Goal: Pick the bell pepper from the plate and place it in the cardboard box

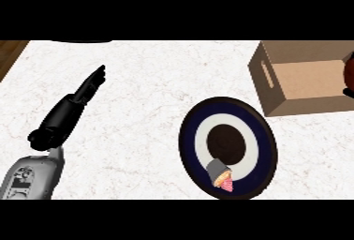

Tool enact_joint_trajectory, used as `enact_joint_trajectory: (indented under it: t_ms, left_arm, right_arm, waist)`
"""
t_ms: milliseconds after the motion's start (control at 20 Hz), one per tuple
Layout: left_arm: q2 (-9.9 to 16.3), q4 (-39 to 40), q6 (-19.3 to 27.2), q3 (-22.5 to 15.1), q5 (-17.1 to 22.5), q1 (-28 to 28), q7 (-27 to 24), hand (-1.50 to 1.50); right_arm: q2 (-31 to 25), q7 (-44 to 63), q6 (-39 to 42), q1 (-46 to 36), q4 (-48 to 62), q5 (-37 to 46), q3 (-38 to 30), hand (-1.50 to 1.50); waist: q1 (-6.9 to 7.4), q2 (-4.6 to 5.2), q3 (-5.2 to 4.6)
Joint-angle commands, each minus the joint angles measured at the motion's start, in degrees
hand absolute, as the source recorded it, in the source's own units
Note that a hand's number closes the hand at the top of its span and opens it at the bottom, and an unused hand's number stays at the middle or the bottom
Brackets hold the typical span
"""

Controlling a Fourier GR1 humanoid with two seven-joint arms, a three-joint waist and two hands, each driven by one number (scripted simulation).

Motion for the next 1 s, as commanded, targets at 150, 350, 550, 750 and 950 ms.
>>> enact_joint_trajectory:
  t_ms: [150, 350, 550, 750, 950]
  left_arm:
    - [-1.4, 2.7, 0.8, -1.5, -2.0, -0.5, -2.9, 0.00]
    - [-0.5, -1.2, -1.2, -0.8, 0.3, 0.3, -0.3, 0.00]
    - [-1.1, 2.0, 0.3, -1.2, -1.9, 1.0, -3.7, 0.00]
    - [-1.0, 1.7, -0.1, -0.9, -1.4, -1.2, -1.9, 0.00]
    - [-0.8, 0.7, -0.6, -0.3, -0.5, -1.6, -0.7, 0.00]
  right_arm:
    - [-3.1, -5.3, 2.7, -8.1, 15.8, 14.0, 10.0, 1.50]
    - [-3.3, -13.1, 1.9, -12.3, 27.4, 19.0, 12.6, 1.50]
    - [-5.0, -16.1, 0.8, -15.4, 32.7, 25.3, 17.8, 1.50]
    - [-3.5, -21.7, 3.5, -17.8, 38.3, 27.3, 21.5, -1.50]
    - [-1.4, -29.0, 1.6, -17.7, 41.6, 25.6, 22.1, -1.50]
  waist:
    - [1.28, 0.72, -0.02]
    - [1.98, 0.58, 0.10]
    - [2.43, 1.19, 0.08]
    - [2.02, 1.02, 0.11]
    - [2.21, 0.95, 0.22]
